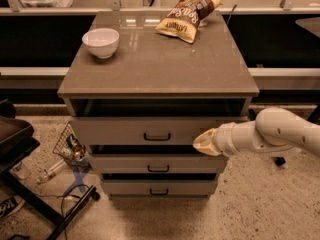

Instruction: Close top drawer

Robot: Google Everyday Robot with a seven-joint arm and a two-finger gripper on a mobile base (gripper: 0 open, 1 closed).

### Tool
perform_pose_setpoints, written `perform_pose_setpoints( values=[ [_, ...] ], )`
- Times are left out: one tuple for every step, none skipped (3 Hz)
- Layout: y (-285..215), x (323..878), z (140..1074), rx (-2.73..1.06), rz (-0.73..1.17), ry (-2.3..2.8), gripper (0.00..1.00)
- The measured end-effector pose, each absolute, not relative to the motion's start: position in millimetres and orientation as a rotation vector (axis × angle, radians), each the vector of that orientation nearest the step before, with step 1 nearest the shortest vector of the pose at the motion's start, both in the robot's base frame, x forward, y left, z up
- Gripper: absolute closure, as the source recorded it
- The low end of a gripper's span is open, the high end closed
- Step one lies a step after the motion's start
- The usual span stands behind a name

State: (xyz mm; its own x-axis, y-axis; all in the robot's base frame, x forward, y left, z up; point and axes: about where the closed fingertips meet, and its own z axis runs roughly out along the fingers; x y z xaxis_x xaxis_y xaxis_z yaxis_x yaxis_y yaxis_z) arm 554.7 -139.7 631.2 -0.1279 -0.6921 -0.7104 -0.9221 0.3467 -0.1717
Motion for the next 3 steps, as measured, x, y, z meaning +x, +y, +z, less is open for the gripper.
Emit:
perform_pose_setpoints(
  values=[
    [-161, 597, 635, -1.392, 0.386, 1.869, 1.0],
    [-168, 613, 647, -1.371, 0.357, 1.85, 1.0],
    [-166, 610, 647, -1.371, 0.357, 1.85, 1.0]
  ],
)
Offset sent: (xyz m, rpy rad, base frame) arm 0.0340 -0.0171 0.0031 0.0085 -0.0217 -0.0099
